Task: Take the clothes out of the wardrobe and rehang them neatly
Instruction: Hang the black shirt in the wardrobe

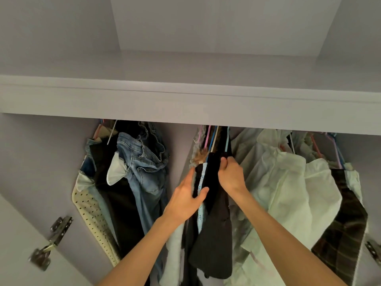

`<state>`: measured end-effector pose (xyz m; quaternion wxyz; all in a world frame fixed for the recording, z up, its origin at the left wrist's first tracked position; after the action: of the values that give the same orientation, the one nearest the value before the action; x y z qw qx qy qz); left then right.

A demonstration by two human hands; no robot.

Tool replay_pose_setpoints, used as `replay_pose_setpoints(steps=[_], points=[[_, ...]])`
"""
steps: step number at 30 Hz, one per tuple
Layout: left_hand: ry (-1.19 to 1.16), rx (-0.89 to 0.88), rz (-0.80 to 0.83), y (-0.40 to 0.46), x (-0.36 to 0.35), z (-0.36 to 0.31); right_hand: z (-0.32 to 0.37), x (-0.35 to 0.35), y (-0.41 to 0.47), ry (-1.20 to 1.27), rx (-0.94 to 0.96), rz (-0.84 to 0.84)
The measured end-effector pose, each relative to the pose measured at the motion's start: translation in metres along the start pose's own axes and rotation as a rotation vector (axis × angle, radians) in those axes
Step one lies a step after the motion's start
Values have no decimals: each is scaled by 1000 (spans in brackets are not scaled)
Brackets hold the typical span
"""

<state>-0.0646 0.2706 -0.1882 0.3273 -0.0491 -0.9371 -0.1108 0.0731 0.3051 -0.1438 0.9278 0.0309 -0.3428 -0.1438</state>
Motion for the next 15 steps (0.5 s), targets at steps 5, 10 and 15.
replay_pose_setpoints(steps=[5, 10, 15], points=[[-118, -30, 33, -4, -6, 6, 10, -18, -3, 2, 54, 152], [-125, -28, 65, -7, -2, 8, 6, -19, -5, 41, 107, 224], [-95, -66, 100, -11, -3, -3, -8, -9, -14, 59, 103, 251]])
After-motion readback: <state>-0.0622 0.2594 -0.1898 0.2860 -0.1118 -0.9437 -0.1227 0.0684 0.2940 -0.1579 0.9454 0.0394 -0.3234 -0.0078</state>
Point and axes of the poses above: each hand's wrist, its own y-axis towards the middle knuckle, its own x-axis out of the back of the hand, z = x × y, the point moved 3 cm from there along y, towards the middle knuckle, and after that the axes turned 2 degrees about -y, right-handed, at the moved point
